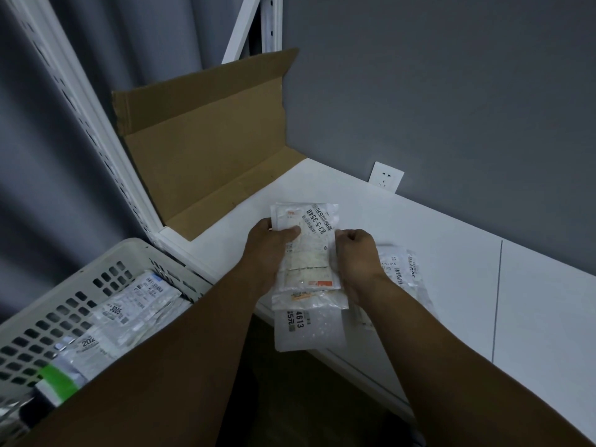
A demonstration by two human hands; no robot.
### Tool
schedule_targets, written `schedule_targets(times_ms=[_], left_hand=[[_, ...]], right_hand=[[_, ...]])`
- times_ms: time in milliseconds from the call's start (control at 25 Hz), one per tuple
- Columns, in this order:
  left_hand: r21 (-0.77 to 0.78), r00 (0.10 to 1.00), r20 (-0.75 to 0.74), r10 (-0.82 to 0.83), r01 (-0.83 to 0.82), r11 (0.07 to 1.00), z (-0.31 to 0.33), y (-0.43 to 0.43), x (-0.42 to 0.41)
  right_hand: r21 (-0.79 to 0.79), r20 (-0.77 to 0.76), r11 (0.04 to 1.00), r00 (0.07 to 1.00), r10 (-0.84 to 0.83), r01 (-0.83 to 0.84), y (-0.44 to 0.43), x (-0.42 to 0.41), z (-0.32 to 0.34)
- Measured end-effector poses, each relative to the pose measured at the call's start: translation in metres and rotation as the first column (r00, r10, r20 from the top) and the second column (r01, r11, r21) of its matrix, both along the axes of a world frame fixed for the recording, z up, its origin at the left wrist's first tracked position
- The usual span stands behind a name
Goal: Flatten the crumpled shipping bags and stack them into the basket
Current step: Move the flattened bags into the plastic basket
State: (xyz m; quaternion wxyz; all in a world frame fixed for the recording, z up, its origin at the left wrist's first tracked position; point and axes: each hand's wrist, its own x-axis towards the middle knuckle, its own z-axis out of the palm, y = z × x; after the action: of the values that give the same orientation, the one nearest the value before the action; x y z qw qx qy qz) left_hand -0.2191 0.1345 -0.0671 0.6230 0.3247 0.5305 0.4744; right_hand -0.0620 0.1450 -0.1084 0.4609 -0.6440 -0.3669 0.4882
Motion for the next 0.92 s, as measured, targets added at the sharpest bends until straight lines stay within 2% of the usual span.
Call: schedule_targets(times_ms=[160, 200, 240, 280, 320, 360, 400, 440, 520, 640, 760, 840, 920], left_hand=[[0.024, 0.999, -0.047, -0.006, 0.007, 1.000, 0.000, -0.001, -0.001], [0.025, 0.998, -0.069, -0.008, 0.010, 1.000, -0.002, 0.000, -0.002], [0.037, 0.992, -0.124, -0.018, 0.022, 0.999, -0.003, 0.002, -0.003], [0.062, 0.978, -0.203, -0.039, 0.052, 0.997, -0.005, 0.002, -0.005], [0.090, 0.956, -0.282, -0.078, 0.107, 0.990, -0.005, 0.002, -0.007], [0.118, 0.934, -0.335, -0.127, 0.175, 0.977, -0.005, 0.001, -0.006], [0.145, 0.914, -0.363, -0.182, 0.248, 0.958, -0.004, 0.000, -0.004], [0.163, 0.894, -0.384, -0.232, 0.314, 0.935, -0.002, -0.002, -0.005], [0.177, 0.846, -0.428, -0.317, 0.422, 0.889, 0.002, -0.003, -0.004], [0.190, 0.811, -0.459, -0.361, 0.487, 0.852, 0.004, -0.004, -0.010], [0.141, 0.784, -0.518, -0.342, 0.472, 0.870, 0.010, -0.007, -0.024], [-0.001, 0.722, -0.582, -0.374, 0.460, 0.888, 0.021, -0.010, -0.042], [-0.185, 0.644, -0.605, -0.469, 0.459, 0.869, 0.030, -0.013, -0.071]], right_hand=[[0.014, 0.072, 0.999, 0.997, -0.038, 0.037, -0.012, -0.007, 0.025], [0.072, 0.158, 0.996, 0.986, -0.055, 0.044, -0.013, -0.005, 0.030], [0.146, 0.318, 0.989, 0.945, -0.074, 0.028, -0.014, -0.002, 0.034], [0.238, 0.513, 0.971, 0.852, -0.103, -0.025, -0.015, -0.003, 0.039], [0.320, 0.682, 0.938, 0.720, -0.130, -0.135, -0.015, -0.006, 0.045], [0.339, 0.810, 0.900, 0.572, -0.131, -0.273, -0.013, -0.011, 0.049], [0.272, 0.897, 0.877, 0.435, -0.082, -0.397, -0.010, -0.016, 0.052], [0.170, 0.938, 0.865, 0.345, 0.004, -0.472, -0.007, -0.024, 0.057], [-0.009, 0.952, 0.873, 0.263, 0.156, -0.487, -0.004, -0.028, 0.063], [0.013, 0.959, 0.874, 0.255, 0.127, -0.485, -0.004, -0.027, 0.060], [0.057, 0.955, 0.860, 0.278, 0.101, -0.508, -0.003, -0.042, 0.054], [0.061, 0.936, 0.879, 0.333, 0.115, -0.474, -0.001, -0.062, 0.052], [0.058, 0.917, 0.902, 0.381, 0.121, -0.428, 0.002, -0.084, 0.052]])
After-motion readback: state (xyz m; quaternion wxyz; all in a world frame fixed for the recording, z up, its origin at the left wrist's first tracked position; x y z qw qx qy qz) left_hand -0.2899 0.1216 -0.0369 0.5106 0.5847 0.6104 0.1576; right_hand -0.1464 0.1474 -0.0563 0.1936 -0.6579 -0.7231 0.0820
